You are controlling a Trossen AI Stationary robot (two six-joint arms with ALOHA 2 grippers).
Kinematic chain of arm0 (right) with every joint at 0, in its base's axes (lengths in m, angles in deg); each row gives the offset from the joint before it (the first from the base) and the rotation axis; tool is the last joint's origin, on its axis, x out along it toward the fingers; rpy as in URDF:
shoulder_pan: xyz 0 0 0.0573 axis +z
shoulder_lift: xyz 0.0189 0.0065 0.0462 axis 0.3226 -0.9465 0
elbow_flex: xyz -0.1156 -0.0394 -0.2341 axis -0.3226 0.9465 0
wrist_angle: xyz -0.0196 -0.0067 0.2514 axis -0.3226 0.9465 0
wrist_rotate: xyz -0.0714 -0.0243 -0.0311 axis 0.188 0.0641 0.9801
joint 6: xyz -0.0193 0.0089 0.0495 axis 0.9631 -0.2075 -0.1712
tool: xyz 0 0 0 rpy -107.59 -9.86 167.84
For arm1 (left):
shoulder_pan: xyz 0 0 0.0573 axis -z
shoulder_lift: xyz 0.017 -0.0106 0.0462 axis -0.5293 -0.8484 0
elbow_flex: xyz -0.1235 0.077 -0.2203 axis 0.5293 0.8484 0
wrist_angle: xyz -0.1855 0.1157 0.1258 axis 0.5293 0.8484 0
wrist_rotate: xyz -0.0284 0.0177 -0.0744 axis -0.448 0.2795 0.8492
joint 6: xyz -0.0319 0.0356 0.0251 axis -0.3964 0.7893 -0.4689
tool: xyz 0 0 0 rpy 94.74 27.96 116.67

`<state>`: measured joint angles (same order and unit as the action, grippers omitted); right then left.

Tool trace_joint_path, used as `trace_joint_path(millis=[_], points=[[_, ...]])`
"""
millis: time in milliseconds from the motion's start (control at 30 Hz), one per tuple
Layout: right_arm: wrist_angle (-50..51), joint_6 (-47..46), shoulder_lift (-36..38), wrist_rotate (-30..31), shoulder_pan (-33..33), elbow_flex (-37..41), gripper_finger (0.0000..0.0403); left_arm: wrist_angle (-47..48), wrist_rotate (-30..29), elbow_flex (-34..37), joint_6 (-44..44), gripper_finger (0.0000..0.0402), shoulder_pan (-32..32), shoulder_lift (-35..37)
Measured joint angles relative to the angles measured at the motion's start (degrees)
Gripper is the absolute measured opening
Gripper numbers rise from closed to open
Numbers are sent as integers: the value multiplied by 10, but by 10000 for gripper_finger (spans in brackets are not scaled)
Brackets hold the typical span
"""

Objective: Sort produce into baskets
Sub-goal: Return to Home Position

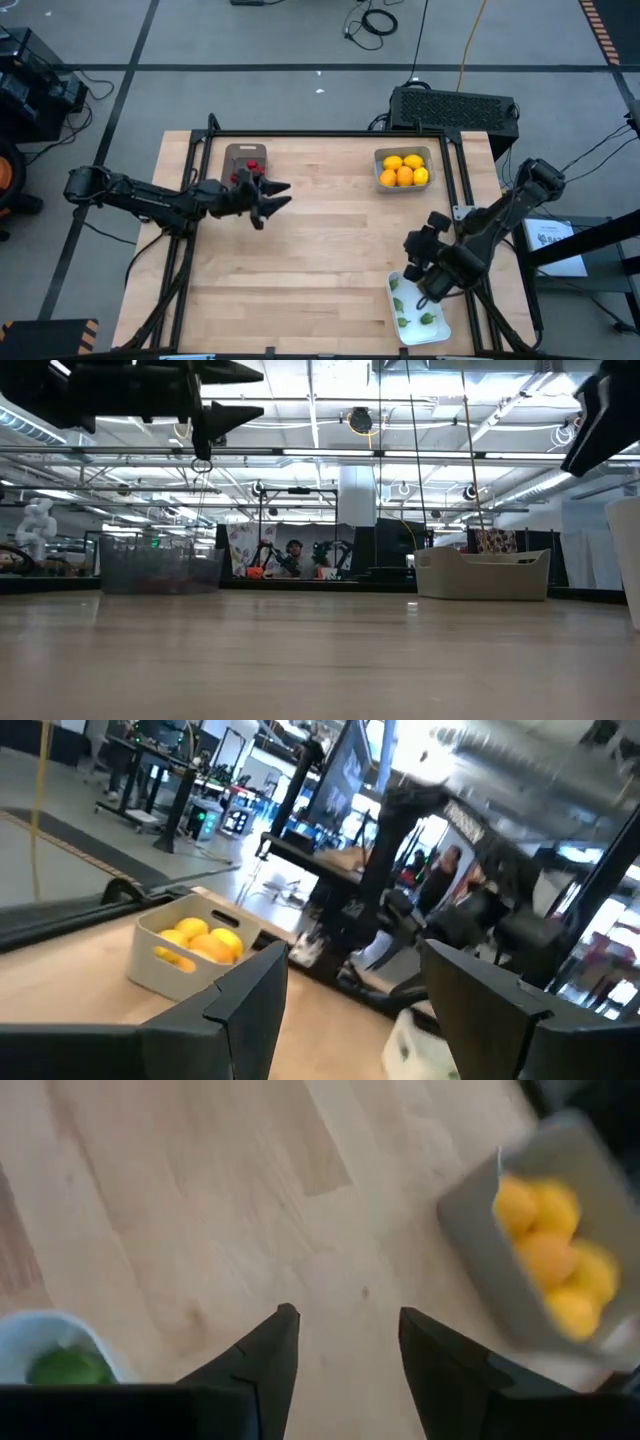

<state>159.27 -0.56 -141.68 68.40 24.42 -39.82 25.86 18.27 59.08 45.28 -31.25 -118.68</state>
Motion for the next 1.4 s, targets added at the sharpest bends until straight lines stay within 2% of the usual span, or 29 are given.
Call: trace_joint_path(millis=[133,367,500,633,800,900,1033,1167,1400], points=[[26,32,2,16,27,0,152,-5,0,-1,-26,237,0,0],[39,-17,2,19,70,30,123,-4,-32,-1,-41,237,1,0],[23,-41,10,9,78,63,97,-4,-32,-1,-20,237,1,0],[-18,-10,55,24,62,85,59,-4,-27,-1,17,237,1,0],[-113,89,155,67,8,116,10,-4,-14,-1,56,237,1,0],[-211,170,219,61,-37,157,3,-4,-14,-1,85,237,1,0],[-363,261,284,-2,-104,234,1,-4,16,9,117,237,-12,1],[-498,348,318,-75,-172,294,1,-5,51,17,126,237,-44,1],[-638,479,308,-191,-312,304,0,-2,150,17,99,237,-125,4]])
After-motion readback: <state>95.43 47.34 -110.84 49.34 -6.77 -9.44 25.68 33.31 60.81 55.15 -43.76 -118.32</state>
